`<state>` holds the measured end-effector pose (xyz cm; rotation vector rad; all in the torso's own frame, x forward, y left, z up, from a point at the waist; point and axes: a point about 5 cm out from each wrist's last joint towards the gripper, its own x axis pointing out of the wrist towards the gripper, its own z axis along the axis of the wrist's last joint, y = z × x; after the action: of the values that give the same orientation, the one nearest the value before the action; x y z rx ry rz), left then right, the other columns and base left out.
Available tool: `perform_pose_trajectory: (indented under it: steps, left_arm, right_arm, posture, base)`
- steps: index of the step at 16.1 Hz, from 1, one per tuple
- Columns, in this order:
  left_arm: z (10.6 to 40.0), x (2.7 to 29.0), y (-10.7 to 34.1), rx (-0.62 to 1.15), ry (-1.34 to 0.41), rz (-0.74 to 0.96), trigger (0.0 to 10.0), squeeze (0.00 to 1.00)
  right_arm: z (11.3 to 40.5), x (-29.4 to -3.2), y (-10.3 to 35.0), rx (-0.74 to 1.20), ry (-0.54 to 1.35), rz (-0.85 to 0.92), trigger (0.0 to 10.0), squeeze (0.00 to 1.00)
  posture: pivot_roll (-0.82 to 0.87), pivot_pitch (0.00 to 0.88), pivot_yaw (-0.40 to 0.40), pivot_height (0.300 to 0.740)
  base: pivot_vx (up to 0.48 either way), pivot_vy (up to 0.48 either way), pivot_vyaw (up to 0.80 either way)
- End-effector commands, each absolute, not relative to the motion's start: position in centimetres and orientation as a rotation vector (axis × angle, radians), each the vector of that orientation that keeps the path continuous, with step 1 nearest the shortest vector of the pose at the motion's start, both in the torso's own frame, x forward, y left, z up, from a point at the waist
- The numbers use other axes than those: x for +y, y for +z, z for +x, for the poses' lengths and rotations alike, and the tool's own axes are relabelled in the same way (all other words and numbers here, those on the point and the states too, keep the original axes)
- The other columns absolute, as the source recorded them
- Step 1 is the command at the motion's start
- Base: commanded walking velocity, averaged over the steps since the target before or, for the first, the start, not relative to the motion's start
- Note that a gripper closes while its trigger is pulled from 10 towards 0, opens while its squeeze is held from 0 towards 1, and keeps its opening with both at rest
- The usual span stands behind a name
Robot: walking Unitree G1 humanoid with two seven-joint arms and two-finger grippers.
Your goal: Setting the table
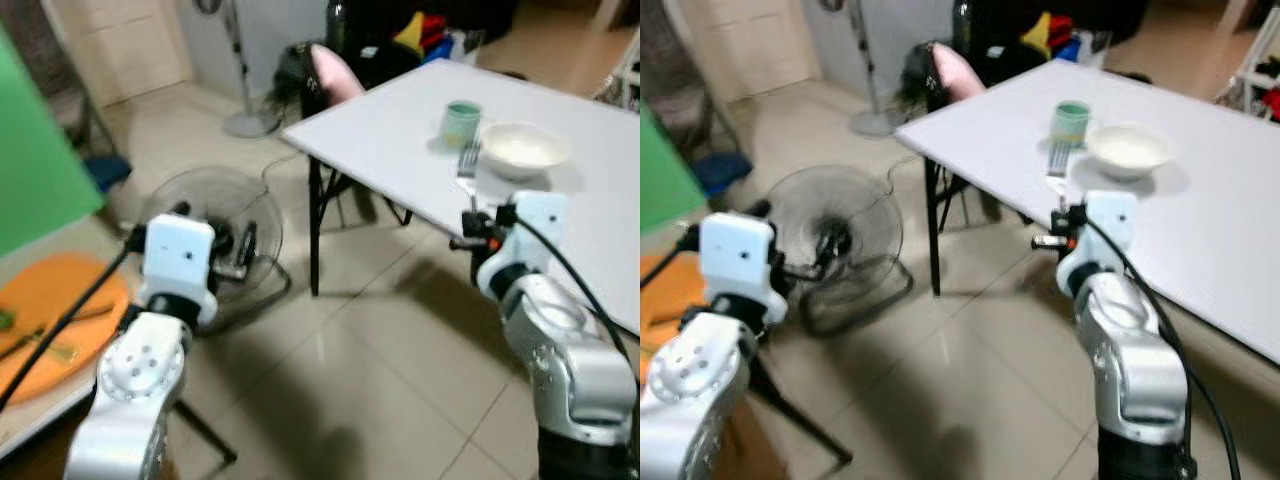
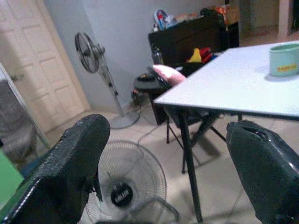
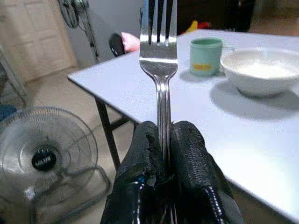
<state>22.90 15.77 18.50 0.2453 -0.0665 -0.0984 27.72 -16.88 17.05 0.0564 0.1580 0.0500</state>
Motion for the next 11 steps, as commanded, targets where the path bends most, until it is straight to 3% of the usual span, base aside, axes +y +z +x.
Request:
perform_pose_trajectory:
  steps: [1, 11]
  left_arm:
    - [22.87, 16.35, 18.56, -0.061, -0.081, 0.256, 10.0, 0.00]
    - [22.75, 16.81, 18.46, -0.052, -0.090, 0.270, 10.0, 0.00]
  right_arm:
    - [28.14, -15.60, 17.76, 0.129, 0.109, 0.047, 10.0, 0.00]
    - [28.32, -14.67, 17.88, 0.111, 0.145, 0.067, 10.0, 0.00]
  posture:
    - [-0.05, 0.003, 0.036, 0.740]
    - [-0.03, 0.006, 0.035, 0.740]
  base:
    - [0.424, 0.000, 0.00]
    - [0.425, 0.000, 0.00]
